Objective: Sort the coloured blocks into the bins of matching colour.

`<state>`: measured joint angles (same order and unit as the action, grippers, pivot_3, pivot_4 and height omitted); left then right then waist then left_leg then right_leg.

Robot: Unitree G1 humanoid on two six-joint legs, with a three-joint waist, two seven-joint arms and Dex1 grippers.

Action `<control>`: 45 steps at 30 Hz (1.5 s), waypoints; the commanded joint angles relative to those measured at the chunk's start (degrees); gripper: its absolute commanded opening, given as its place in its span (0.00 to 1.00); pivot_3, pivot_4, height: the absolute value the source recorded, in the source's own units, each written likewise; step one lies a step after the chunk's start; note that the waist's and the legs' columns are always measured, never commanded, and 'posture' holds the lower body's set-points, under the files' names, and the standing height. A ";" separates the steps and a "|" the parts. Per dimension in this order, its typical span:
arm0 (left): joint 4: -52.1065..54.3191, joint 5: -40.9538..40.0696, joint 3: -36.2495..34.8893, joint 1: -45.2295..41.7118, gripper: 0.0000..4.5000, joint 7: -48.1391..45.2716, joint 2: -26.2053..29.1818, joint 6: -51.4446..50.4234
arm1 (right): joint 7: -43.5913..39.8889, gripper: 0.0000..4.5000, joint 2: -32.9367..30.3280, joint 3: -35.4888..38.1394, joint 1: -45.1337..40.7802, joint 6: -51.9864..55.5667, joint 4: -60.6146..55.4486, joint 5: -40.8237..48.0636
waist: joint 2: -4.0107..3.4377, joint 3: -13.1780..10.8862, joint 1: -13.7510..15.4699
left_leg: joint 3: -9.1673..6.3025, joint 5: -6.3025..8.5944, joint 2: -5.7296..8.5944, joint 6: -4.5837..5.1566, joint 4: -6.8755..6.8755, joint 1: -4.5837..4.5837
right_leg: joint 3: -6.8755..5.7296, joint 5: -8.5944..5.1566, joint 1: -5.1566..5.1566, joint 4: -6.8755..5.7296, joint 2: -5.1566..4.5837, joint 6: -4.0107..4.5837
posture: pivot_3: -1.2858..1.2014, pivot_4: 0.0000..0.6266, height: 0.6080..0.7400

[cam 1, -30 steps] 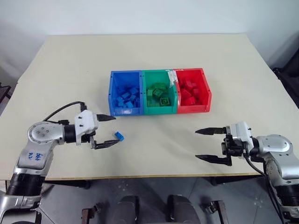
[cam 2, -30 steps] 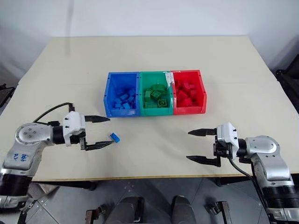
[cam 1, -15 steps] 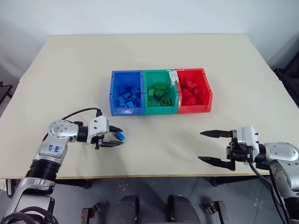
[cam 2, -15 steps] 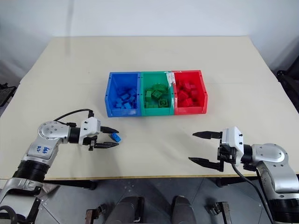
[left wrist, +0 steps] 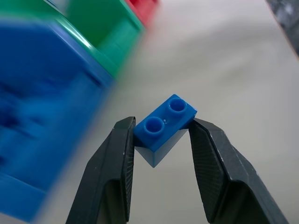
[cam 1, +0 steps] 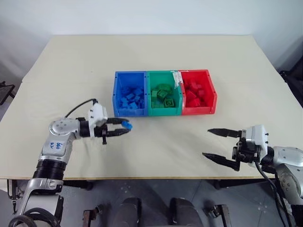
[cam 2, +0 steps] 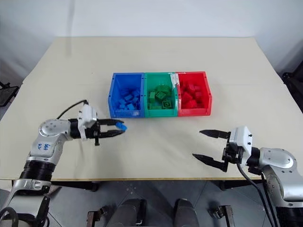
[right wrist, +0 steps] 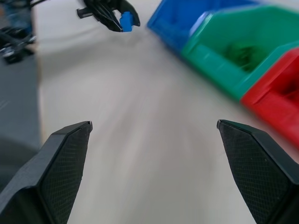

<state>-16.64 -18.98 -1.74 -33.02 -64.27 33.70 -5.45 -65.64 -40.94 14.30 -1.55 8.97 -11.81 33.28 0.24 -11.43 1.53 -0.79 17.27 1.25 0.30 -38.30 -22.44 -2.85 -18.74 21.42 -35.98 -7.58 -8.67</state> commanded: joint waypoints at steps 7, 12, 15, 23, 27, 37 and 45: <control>-10.80 6.46 -1.61 -15.69 0.32 21.62 -6.26 -4.90 | 12.12 1.00 5.87 5.01 -1.31 -0.10 -4.10 2.54 | 0.01 0.00 -0.01 | 0.04 -0.02 0.19 0.03 0.01 -0.01 | 0.02 0.04 0.00 0.02 -0.01 -0.07 | 0.52 0.24 1.00; -19.59 8.89 -0.59 -20.81 0.48 23.37 -8.29 -2.90 | 13.00 1.00 6.02 4.51 -1.35 -0.45 -4.85 2.38 | 0.01 0.00 -0.19 | 0.05 -0.02 0.35 0.04 0.11 -0.01 | 0.02 0.04 0.05 0.05 0.00 -0.07 | 0.52 0.24 1.00; -17.90 8.10 -0.66 -20.05 0.68 21.25 -7.92 -2.75 | 13.16 1.00 5.94 4.38 -1.70 -0.58 -5.07 2.45 | 0.01 0.00 -0.32 | 0.09 -0.02 0.33 0.04 0.14 -0.01 | 0.02 0.04 0.08 0.05 0.01 -0.07 | 0.52 0.24 1.00; -5.77 4.40 -6.39 -9.06 0.99 15.49 0.48 -1.55 | 8.56 1.00 4.40 1.98 -5.51 -1.07 -1.26 1.86 | 0.01 0.00 -1.27 | 0.13 -0.02 0.23 0.03 0.15 0.01 | 0.04 0.04 0.10 0.06 0.03 -0.07 | 0.52 0.24 1.00; 6.33 0.45 -11.24 4.13 0.99 9.16 7.44 -0.54 | 1.43 1.00 2.01 -0.99 -9.36 -3.01 5.05 -0.40 | 0.01 0.00 -1.82 | 0.13 -0.02 0.01 0.03 0.23 0.03 | 0.06 0.04 0.10 0.09 -0.02 -0.07 | 0.52 0.24 1.00; 22.64 -2.14 -25.14 33.62 0.99 11.34 10.88 -1.81 | -13.51 1.00 1.79 -8.00 -20.77 -10.89 23.24 -5.06 | 0.01 0.00 -1.52 | 0.03 0.00 0.00 0.05 0.18 0.02 | 0.03 0.04 0.03 0.15 -0.13 -0.05 | 0.52 0.24 1.00; 31.98 -2.23 -25.54 37.56 0.99 17.93 8.86 -5.46 | -15.15 1.00 3.52 -8.40 -25.75 -14.55 31.63 -7.01 | 0.00 0.00 -1.47 | 0.02 0.02 -0.01 0.01 0.20 0.04 | 0.03 0.04 0.04 0.32 -0.15 -0.01 | 0.52 0.24 1.00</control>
